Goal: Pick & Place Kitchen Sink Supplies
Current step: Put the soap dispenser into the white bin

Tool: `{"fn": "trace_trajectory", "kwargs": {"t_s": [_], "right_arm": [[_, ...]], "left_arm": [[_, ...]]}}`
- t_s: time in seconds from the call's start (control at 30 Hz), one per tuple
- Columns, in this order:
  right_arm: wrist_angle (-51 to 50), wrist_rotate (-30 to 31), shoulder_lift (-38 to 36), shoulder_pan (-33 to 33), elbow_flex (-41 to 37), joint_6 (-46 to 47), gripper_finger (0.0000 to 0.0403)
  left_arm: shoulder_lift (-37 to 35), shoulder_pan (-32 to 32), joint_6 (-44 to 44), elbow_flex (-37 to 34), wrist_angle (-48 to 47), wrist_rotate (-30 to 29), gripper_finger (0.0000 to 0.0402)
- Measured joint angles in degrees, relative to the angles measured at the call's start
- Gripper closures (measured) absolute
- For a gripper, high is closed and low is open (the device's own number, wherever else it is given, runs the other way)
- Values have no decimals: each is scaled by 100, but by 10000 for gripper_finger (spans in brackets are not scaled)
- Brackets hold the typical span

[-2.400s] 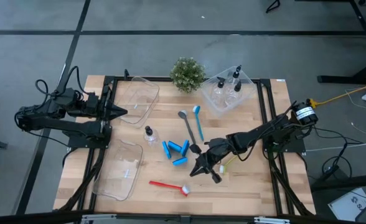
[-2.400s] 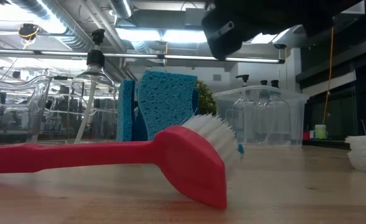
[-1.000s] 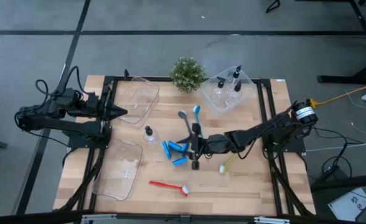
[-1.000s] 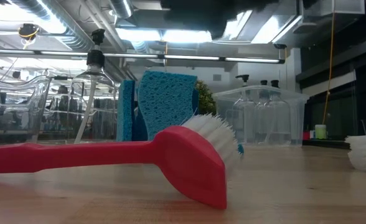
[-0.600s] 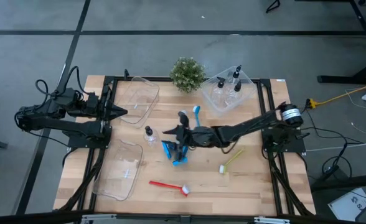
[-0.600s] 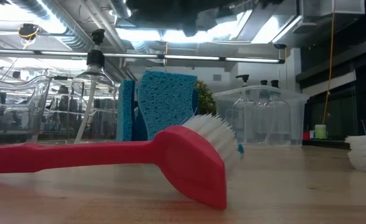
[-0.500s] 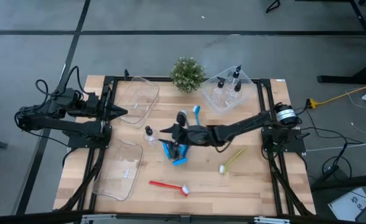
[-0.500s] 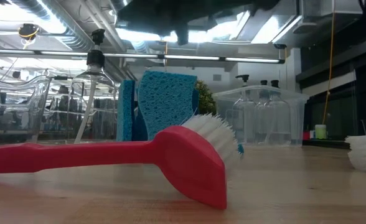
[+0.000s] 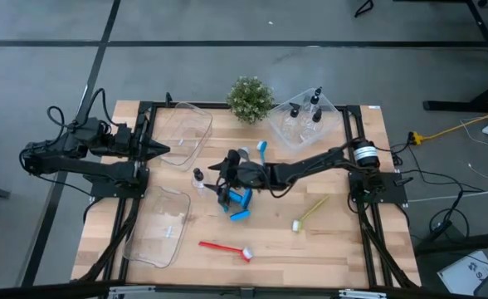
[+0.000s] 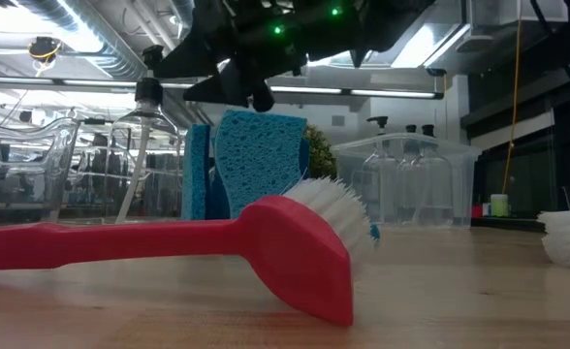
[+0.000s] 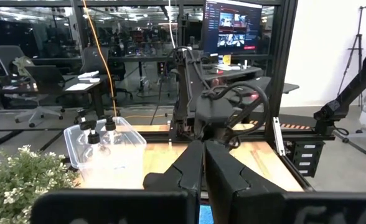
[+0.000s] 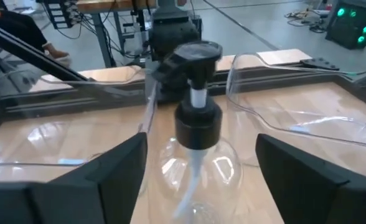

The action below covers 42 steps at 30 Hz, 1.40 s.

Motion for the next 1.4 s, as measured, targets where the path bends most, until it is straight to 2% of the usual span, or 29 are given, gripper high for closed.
{"fn": "trace_trajectory", "kwargs": {"t_s": [0.23, 0.53, 0.63, 0.83, 1.1, 1.23, 1.4], "right_arm": [[460, -1, 159, -10, 22, -129, 103], [397, 4, 168, -49, 142, -155, 103], [338, 1, 284, -49, 332, -181, 103], [-612, 0, 793, -48, 1091, -207, 103], [-657, 2, 1054, -51, 1556, -335, 103], [-697, 5, 1054, -51, 1556, -298, 121], [-823, 8, 1054, -51, 1556, -158, 174]], "left_arm": [[0, 2, 0, 0, 0, 0, 389], [-1, 1, 0, 0, 0, 2, 393], [0, 2, 0, 0, 0, 2, 392], [-2, 0, 0, 0, 2, 2, 389], [-2, 1, 0, 0, 2, 0, 389], [-1, 1, 0, 0, 0, 0, 390], [0, 0, 0, 0, 2, 1, 394]]}}
